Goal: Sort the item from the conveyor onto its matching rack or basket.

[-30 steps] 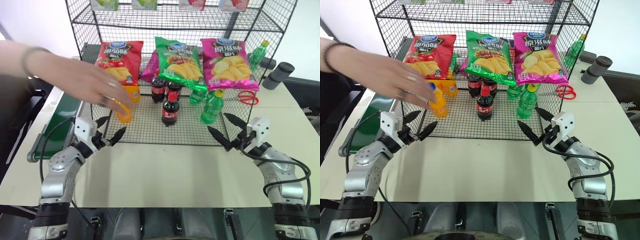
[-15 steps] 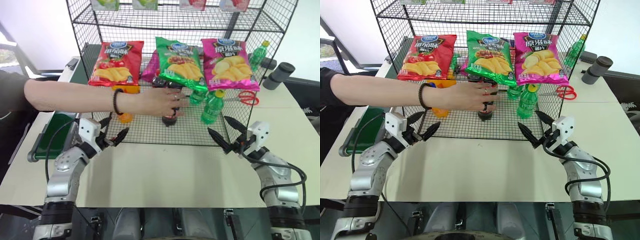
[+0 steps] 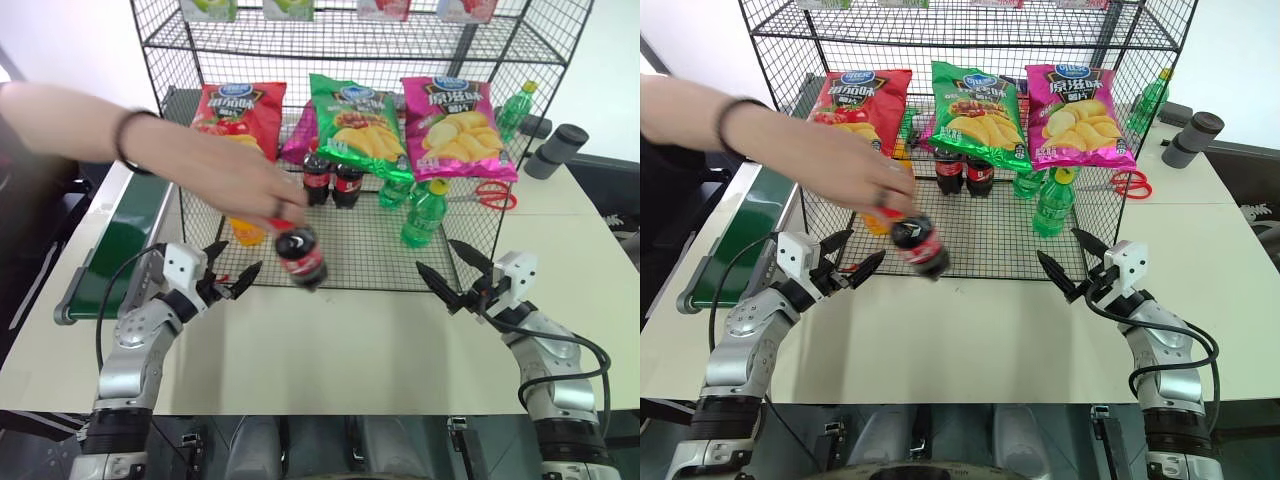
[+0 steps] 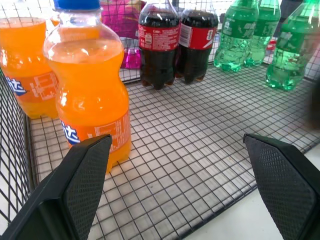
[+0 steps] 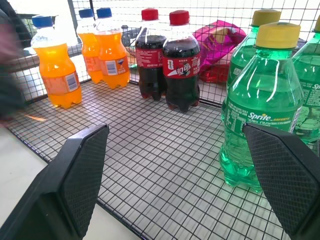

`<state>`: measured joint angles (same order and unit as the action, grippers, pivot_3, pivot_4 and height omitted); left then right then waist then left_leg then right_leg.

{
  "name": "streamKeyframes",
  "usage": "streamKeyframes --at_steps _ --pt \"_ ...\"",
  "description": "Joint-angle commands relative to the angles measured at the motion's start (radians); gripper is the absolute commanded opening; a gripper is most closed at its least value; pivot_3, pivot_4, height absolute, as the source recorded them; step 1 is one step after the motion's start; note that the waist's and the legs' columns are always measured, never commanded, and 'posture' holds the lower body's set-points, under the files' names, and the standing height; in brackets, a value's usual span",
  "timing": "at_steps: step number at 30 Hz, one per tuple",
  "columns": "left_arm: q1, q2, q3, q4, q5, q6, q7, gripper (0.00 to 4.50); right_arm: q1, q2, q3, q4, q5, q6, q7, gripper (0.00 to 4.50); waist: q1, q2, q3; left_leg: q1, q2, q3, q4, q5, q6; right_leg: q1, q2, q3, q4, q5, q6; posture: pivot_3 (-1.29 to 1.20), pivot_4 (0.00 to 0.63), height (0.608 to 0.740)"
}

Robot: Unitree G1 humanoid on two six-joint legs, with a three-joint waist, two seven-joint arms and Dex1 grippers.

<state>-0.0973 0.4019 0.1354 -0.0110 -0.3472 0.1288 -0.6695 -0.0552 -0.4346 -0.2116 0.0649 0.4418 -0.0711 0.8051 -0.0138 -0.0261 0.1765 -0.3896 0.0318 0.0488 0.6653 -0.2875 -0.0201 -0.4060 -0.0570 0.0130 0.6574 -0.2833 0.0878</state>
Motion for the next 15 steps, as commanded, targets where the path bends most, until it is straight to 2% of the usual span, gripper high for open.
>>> streamKeyframes --at_steps 1,6,15 --pt "0.015 0.021 0.044 -0.051 -0.028 0.020 0.013 4.50 -0.007 -0.013 -0.004 -0.028 -0.006 -0.016 0.008 4.45 0.000 0.000 0.000 0.000 0.000 0.000 0.000 0.000 0.000 0.000 0.000 0.000 0.000 0.000 0.000 0.00 0.150 0.740" --pt "0.055 0.040 0.091 -0.075 -0.041 0.033 0.037 4.50 -0.022 -0.013 0.011 -0.035 -0.019 -0.012 0.011 4.45 -0.001 0.000 0.000 0.000 0.000 0.000 0.000 0.000 0.000 0.000 0.000 0.000 0.000 0.000 0.000 0.00 0.150 0.740" --pt "0.066 0.032 0.106 -0.103 -0.049 0.037 0.081 4.50 -0.038 -0.015 0.041 -0.062 -0.035 -0.011 0.014 4.45 -0.003 0.000 0.000 0.001 0.000 0.000 0.000 0.000 0.000 0.000 0.000 0.000 0.002 0.000 0.000 0.00 0.150 0.740"
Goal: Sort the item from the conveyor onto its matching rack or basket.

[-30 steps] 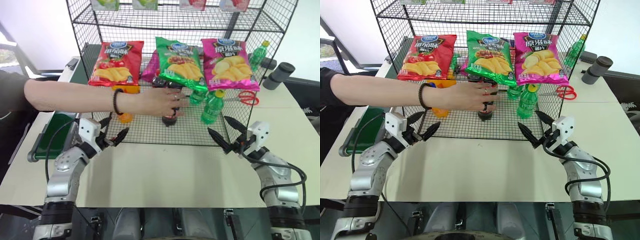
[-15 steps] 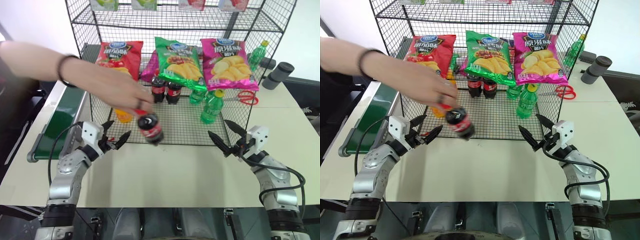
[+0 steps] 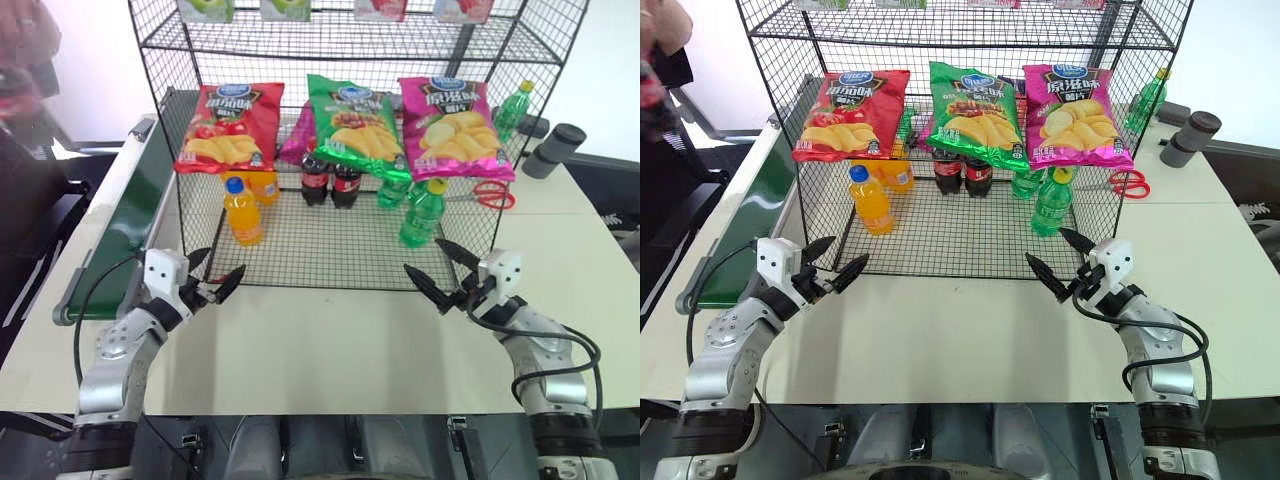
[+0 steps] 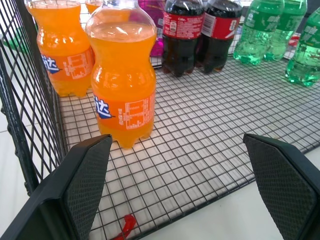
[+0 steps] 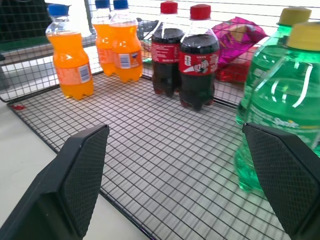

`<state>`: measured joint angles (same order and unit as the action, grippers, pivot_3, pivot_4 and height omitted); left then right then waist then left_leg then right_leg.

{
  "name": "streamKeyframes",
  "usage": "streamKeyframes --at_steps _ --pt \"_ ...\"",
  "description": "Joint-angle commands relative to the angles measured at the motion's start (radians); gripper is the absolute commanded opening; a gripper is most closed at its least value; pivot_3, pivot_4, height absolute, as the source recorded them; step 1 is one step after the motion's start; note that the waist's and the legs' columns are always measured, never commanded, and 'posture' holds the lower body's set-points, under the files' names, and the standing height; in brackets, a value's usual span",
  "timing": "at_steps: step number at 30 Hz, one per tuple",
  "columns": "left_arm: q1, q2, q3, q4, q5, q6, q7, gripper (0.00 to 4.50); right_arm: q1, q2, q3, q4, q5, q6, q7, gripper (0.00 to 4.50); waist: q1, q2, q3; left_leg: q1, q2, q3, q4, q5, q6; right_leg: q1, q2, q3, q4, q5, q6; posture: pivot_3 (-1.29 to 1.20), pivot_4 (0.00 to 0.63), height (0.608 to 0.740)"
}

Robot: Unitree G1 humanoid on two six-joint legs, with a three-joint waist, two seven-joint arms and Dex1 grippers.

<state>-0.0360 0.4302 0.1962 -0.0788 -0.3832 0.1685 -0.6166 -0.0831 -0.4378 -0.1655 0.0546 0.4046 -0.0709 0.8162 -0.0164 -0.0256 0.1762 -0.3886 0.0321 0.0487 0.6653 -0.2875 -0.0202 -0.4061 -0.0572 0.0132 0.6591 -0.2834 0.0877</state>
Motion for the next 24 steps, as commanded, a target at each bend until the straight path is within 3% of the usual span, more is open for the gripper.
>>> streamKeyframes --at_steps 1,24 --pt "0.006 0.003 0.043 -0.038 -0.014 -0.001 0.029 4.50 -0.010 -0.013 -0.003 -0.055 0.002 -0.010 0.004 4.45 0.000 0.000 0.000 0.000 0.000 0.000 0.000 0.000 0.000 0.000 0.000 0.000 0.000 0.000 0.000 0.00 0.150 0.740" --pt "-0.016 -0.039 -0.017 -0.027 0.010 -0.004 0.050 4.50 -0.023 -0.006 0.031 -0.076 -0.021 -0.008 -0.015 4.45 0.002 0.000 0.000 0.000 0.000 0.000 0.000 0.000 0.000 0.000 0.000 0.000 0.000 0.000 0.000 0.00 0.150 0.740"
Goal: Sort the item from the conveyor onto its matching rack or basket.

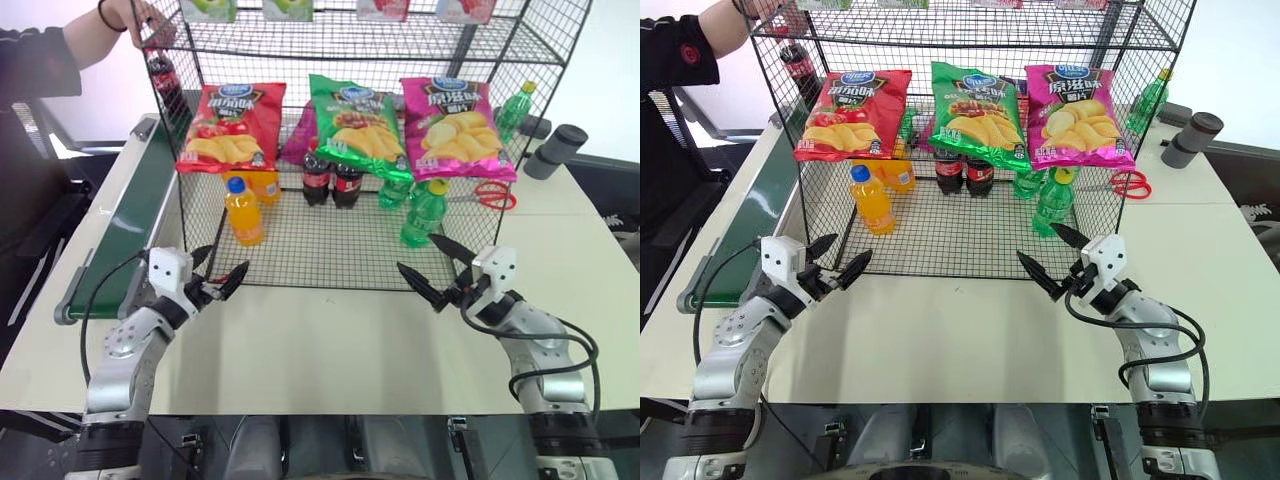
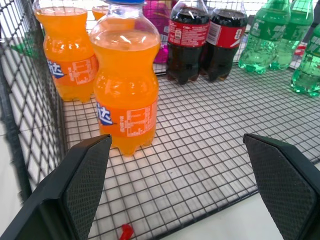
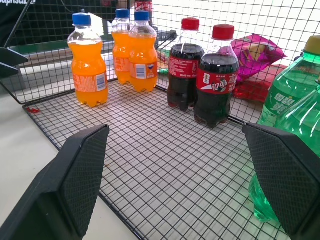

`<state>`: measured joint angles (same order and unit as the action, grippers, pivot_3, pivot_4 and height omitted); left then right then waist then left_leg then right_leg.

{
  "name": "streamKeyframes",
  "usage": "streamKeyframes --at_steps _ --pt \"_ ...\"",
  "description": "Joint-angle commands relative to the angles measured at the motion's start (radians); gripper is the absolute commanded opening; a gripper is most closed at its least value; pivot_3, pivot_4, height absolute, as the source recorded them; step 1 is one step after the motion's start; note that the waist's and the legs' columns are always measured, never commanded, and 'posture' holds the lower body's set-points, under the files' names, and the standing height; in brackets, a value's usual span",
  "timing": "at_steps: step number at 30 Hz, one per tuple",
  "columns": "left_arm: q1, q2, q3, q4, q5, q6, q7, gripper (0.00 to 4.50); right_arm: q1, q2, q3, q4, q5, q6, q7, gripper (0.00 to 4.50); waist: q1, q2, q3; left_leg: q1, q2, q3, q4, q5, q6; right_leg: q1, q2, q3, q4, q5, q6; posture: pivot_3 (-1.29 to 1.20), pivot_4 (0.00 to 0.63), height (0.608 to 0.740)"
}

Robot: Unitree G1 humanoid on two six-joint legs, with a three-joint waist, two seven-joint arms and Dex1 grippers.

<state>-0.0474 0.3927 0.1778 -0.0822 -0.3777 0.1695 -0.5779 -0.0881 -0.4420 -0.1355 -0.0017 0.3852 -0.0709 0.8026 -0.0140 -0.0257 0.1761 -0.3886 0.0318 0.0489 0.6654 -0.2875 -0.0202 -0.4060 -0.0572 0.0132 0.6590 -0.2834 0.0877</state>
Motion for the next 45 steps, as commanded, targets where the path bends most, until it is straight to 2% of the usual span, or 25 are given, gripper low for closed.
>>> streamKeyframes --at_steps 1,9,16,19,24,28,39,45 --pt "-0.004 -0.004 0.001 -0.026 0.004 -0.003 0.015 4.50 -0.022 -0.001 0.004 -0.016 -0.004 -0.007 -0.001 4.45 0.000 0.000 0.000 0.000 0.000 0.000 0.000 0.000 0.000 0.000 0.000 0.000 0.000 0.000 0.000 0.00 0.150 0.740" --pt "0.029 -0.003 0.035 -0.072 -0.012 0.003 0.054 4.50 -0.059 0.003 0.027 0.025 -0.011 -0.007 0.017 4.45 -0.001 0.000 0.000 0.000 0.000 0.000 0.000 0.000 0.000 0.000 0.000 0.000 0.000 0.000 0.000 0.00 0.150 0.740" --pt "0.111 0.016 0.138 -0.185 -0.088 0.053 0.085 4.50 -0.091 -0.003 0.028 0.069 -0.012 -0.019 0.040 4.45 -0.002 0.000 0.000 0.000 0.000 0.000 0.000 0.000 0.000 0.000 0.000 0.000 0.000 0.000 0.000 0.00 0.150 0.740" --pt "0.162 0.033 0.234 -0.227 -0.160 0.090 0.091 4.50 -0.095 -0.003 0.031 0.061 -0.010 -0.012 0.044 4.45 -0.004 0.000 0.000 0.000 0.000 0.000 0.000 0.000 0.000 0.000 0.000 0.000 0.000 0.000 0.000 0.00 0.150 0.740" --pt "0.170 0.056 0.347 -0.184 -0.203 0.103 0.122 4.50 -0.101 0.002 0.048 0.031 -0.004 0.005 0.054 4.45 0.001 0.000 0.000 0.000 0.000 0.000 0.000 0.000 0.000 0.000 -0.001 0.000 0.000 0.000 0.000 0.00 0.150 0.740" --pt "0.116 0.065 0.406 -0.074 -0.118 0.048 0.227 4.50 -0.114 0.019 0.080 -0.018 -0.003 0.031 0.045 4.45 0.001 0.000 0.000 0.000 0.000 0.000 0.001 0.000 0.000 0.000 -0.001 0.000 0.000 0.000 0.000 0.00 0.150 0.740" --pt "-0.008 0.052 0.366 0.080 -0.023 -0.030 0.295 4.50 -0.101 0.068 0.191 -0.154 -0.057 0.112 -0.032 4.45 0.001 -0.001 -0.001 -0.001 0.000 0.000 0.001 0.000 0.000 0.000 -0.002 -0.001 0.000 0.000 0.000 0.00 0.150 0.740" --pt "-0.036 0.049 0.352 0.112 -0.015 -0.043 0.293 4.50 -0.113 0.059 0.192 -0.189 -0.043 0.191 -0.051 4.45 -0.002 -0.001 -0.001 -0.001 0.000 0.000 0.000 0.000 0.000 0.000 -0.002 -0.001 0.000 0.000 0.000 0.00 0.150 0.740"
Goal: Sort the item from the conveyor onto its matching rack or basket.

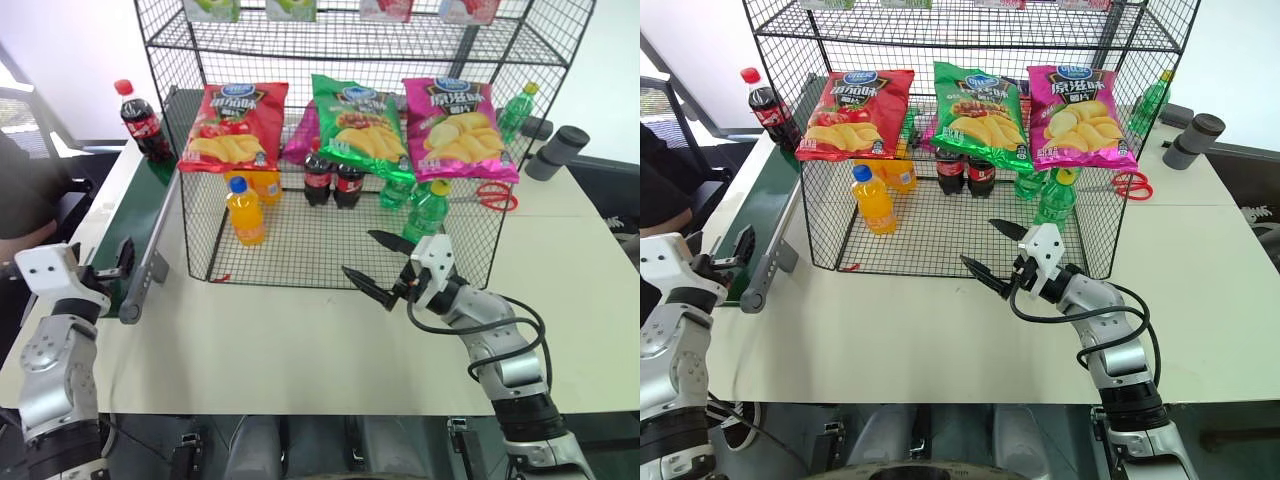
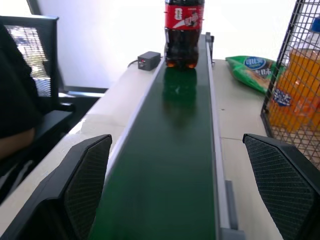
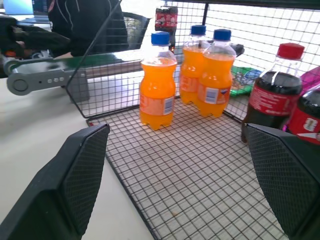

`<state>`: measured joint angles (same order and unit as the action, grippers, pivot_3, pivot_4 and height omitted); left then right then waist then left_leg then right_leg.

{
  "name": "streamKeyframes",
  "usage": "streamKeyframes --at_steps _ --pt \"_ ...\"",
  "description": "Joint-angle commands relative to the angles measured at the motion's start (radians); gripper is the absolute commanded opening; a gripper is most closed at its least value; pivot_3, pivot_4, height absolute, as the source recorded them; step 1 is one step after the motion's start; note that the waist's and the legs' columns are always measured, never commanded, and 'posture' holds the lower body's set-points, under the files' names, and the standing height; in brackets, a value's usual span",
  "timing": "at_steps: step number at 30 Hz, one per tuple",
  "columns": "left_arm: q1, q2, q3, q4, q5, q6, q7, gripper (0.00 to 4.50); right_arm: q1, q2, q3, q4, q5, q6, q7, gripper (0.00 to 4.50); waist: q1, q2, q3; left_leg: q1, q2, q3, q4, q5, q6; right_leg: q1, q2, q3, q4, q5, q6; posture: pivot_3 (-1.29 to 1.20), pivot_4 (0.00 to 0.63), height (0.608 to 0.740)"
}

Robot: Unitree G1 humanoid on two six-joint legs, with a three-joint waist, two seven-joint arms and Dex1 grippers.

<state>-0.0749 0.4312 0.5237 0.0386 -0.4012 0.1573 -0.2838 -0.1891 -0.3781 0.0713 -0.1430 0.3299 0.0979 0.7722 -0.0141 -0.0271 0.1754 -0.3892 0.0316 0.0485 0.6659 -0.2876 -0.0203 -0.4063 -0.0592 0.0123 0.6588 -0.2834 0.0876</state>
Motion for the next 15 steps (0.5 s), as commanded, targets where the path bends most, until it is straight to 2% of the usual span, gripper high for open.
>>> streamKeyframes --at_steps 1,4,15 --pt "-0.011 0.011 0.005 -0.005 0.009 -0.033 -0.002 4.50 -0.015 -0.005 -0.018 -0.048 0.007 0.034 -0.032 4.45 -0.003 0.000 0.000 0.000 0.000 0.000 0.000 0.000 0.000 0.000 0.000 0.000 0.000 0.000 0.000 0.00 0.150 0.740" --pt "-0.018 0.010 0.000 0.005 0.011 -0.041 -0.002 4.50 -0.022 -0.014 -0.027 -0.046 0.052 0.095 -0.009 4.45 -0.001 0.000 0.000 0.000 0.000 0.000 0.000 0.000 0.000 0.000 0.000 0.000 0.000 0.000 0.000 0.00 0.150 0.740" --pt "-0.022 0.001 -0.015 0.045 0.050 -0.107 0.011 4.50 0.004 -0.022 -0.008 -0.064 0.045 0.095 0.014 4.45 -0.001 0.000 0.000 0.000 0.000 0.000 0.000 0.000 0.000 0.000 -0.001 0.000 0.000 0.000 0.000 0.00 0.150 0.740"
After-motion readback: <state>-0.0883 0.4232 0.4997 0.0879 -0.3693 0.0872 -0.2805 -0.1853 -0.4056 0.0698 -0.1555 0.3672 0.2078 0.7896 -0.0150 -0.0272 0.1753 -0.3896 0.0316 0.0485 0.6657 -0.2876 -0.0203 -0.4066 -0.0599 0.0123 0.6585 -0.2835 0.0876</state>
